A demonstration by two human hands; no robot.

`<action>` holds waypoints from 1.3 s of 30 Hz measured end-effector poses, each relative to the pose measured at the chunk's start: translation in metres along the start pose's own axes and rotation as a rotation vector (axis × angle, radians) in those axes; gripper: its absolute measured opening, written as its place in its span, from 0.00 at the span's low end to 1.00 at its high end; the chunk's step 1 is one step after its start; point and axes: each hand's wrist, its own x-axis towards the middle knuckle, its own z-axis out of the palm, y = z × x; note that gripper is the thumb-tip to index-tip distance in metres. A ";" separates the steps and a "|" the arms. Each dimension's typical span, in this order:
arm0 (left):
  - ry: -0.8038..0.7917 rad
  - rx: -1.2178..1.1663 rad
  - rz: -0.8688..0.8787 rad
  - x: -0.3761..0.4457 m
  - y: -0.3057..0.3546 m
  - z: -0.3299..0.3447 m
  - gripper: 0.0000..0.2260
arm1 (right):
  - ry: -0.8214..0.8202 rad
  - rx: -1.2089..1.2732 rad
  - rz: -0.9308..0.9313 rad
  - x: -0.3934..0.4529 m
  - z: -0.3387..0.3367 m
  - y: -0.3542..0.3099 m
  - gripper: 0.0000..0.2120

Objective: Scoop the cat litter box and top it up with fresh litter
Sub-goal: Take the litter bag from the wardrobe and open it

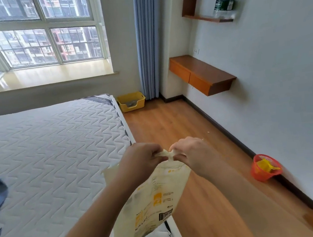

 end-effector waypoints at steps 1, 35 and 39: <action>0.001 0.013 -0.001 0.005 0.002 0.002 0.10 | 0.015 0.012 0.000 0.002 0.001 0.004 0.08; -0.029 0.147 -0.274 0.294 0.131 0.184 0.07 | 0.332 0.071 -0.129 0.104 -0.070 0.412 0.02; 0.107 0.048 -0.282 0.314 0.128 0.180 0.09 | 0.325 0.059 -0.103 0.125 -0.081 0.421 0.01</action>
